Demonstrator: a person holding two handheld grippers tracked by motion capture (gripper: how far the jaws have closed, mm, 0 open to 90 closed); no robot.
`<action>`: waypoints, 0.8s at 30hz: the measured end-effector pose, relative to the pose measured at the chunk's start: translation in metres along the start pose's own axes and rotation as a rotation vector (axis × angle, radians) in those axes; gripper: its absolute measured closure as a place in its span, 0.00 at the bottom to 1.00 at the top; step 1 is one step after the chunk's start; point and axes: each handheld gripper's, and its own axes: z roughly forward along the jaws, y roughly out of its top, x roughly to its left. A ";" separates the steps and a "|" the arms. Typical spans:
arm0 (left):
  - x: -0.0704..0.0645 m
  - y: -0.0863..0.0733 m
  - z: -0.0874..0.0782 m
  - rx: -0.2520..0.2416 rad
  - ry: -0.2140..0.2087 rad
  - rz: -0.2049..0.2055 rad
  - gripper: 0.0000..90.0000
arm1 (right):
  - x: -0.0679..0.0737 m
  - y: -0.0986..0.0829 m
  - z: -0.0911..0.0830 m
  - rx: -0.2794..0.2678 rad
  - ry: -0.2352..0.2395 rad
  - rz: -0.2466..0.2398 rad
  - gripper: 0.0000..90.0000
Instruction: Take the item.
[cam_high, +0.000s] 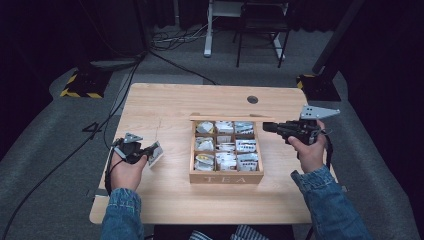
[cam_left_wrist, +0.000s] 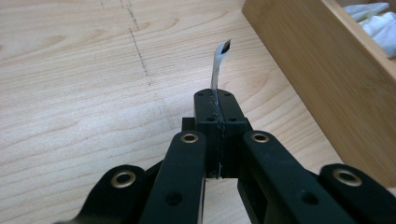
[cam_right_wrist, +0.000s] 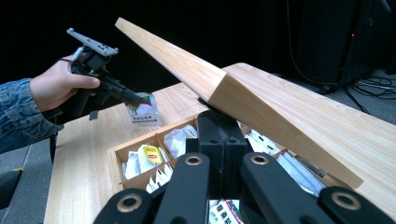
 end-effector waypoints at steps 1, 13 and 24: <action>0.002 0.000 0.002 0.001 0.001 -0.003 1.00 | 0.000 0.000 0.000 0.001 0.000 0.000 1.00; 0.008 0.001 0.009 -0.013 -0.005 -0.048 0.99 | 0.000 0.000 0.000 0.005 -0.001 -0.001 1.00; 0.009 0.000 0.010 -0.035 0.095 -0.042 0.41 | 0.000 0.000 0.001 0.005 0.000 0.001 1.00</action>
